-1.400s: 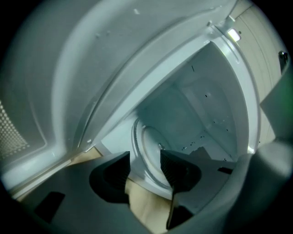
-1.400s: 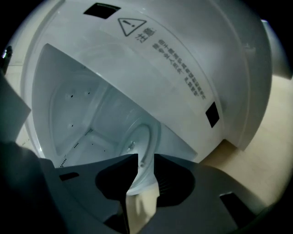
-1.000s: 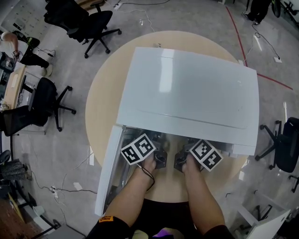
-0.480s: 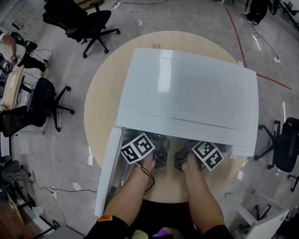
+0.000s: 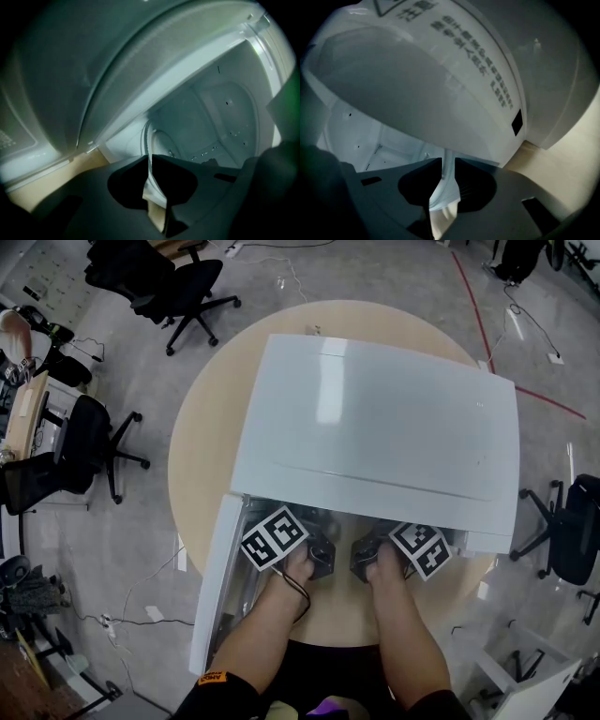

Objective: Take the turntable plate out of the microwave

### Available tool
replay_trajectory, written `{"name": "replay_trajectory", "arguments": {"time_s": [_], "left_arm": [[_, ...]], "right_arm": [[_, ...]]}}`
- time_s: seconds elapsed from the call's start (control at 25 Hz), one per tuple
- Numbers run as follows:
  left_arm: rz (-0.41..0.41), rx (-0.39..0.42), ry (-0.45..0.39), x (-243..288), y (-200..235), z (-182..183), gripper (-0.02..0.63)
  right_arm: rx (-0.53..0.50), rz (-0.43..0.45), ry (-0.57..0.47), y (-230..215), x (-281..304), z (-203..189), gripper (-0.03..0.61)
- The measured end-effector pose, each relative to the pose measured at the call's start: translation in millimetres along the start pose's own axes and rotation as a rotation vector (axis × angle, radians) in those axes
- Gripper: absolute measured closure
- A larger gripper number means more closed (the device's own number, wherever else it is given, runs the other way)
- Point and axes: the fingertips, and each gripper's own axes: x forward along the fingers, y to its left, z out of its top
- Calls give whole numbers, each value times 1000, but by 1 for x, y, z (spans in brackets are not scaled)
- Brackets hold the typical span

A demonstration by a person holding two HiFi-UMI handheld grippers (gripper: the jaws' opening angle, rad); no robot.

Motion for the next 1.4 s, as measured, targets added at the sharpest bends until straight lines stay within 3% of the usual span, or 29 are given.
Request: {"name": "replay_trajectory", "arguments": {"time_s": [0.48,0.8,1.0,1.24,1.4], "left_arm": [[-49,-92,4,0,-18,0,554],[-11,-109,-17,-3,-4,0,551],[-63,-134,-47,-6,-6,0,551],[-146,-239,-65,-8,-7,-7,546],[-178,-241,-48,-6,-12,-9,522]], "right_arm": [[32,20,36,6,2,-7,486],[171,165,21,13,4,-10,540],[213,177,-22,-17,8,-7,541],[274,311,-37,9,-8,-9,541],[290,377,-32,16,-11,-8,540]]}}
